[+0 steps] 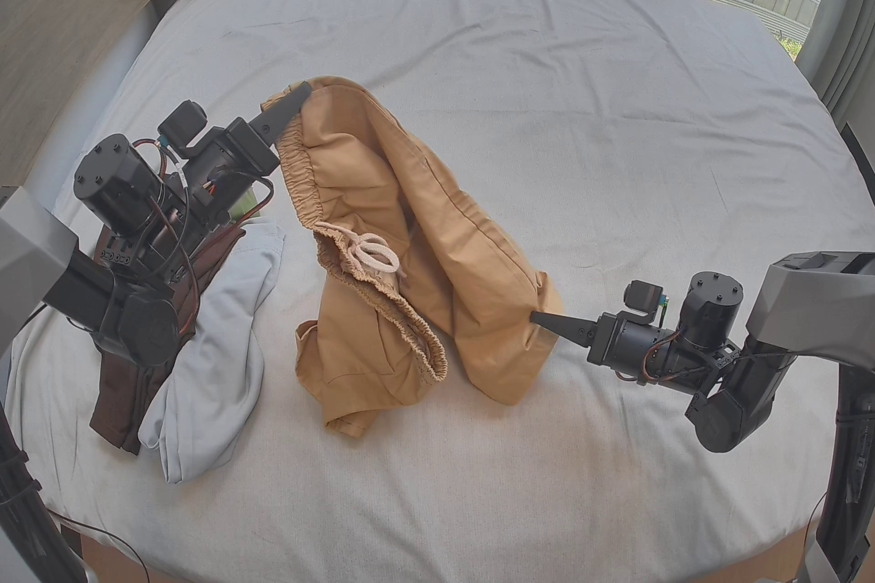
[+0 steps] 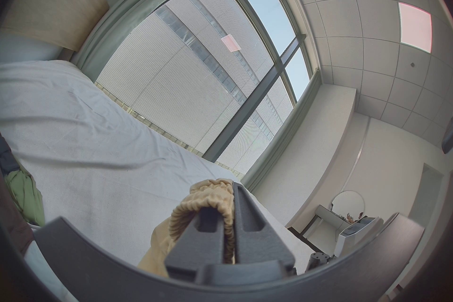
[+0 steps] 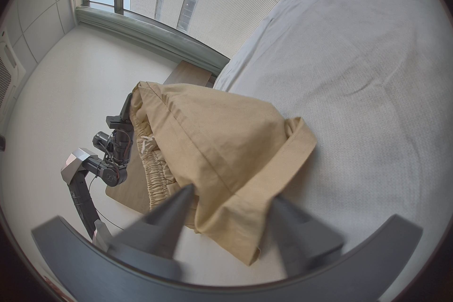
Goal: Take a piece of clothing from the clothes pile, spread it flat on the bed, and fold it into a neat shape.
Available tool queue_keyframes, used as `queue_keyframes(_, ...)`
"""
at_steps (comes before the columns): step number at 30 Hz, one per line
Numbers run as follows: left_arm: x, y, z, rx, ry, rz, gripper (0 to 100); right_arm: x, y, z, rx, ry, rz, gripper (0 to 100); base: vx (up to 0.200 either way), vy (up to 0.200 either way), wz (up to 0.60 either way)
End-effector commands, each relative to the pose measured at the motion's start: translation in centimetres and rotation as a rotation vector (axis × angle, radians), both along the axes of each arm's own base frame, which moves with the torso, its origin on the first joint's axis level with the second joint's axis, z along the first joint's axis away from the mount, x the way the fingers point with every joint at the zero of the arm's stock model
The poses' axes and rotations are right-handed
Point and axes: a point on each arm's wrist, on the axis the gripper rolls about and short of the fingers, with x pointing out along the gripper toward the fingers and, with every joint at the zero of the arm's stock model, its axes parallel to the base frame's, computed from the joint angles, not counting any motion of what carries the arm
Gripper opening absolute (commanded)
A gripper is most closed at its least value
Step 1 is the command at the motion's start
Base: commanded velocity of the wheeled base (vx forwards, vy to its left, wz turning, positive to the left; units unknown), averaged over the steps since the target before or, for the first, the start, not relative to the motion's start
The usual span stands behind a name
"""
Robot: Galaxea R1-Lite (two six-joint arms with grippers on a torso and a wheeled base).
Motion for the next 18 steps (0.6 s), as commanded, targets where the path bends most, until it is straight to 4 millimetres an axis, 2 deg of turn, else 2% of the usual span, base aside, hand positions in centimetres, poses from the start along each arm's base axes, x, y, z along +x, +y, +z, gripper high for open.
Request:
queue_keyframes(1, 0.4, 0.3, -0.5, 0.002, 0.013, 0.009, 0, -0.2, -0.3, 0.8, 0.006, -0.016, -0.005, 0, 0.000, 0.000, 0.00)
queue_keyframes(14, 0.6, 0.3, -0.6, 0.000, 0.015, 0.011, 0, -0.5, -0.9, 0.9, 0.003, -0.008, -0.017, 0, 0.000, 0.000, 0.00)
queue_keyframes(18, 0.3, -0.1, -0.8, 0.002, 0.028, -0.006, 0, -2.0, -1.8, 3.1, 0.013, -0.039, -0.030, 0, 0.000, 0.000, 0.00)
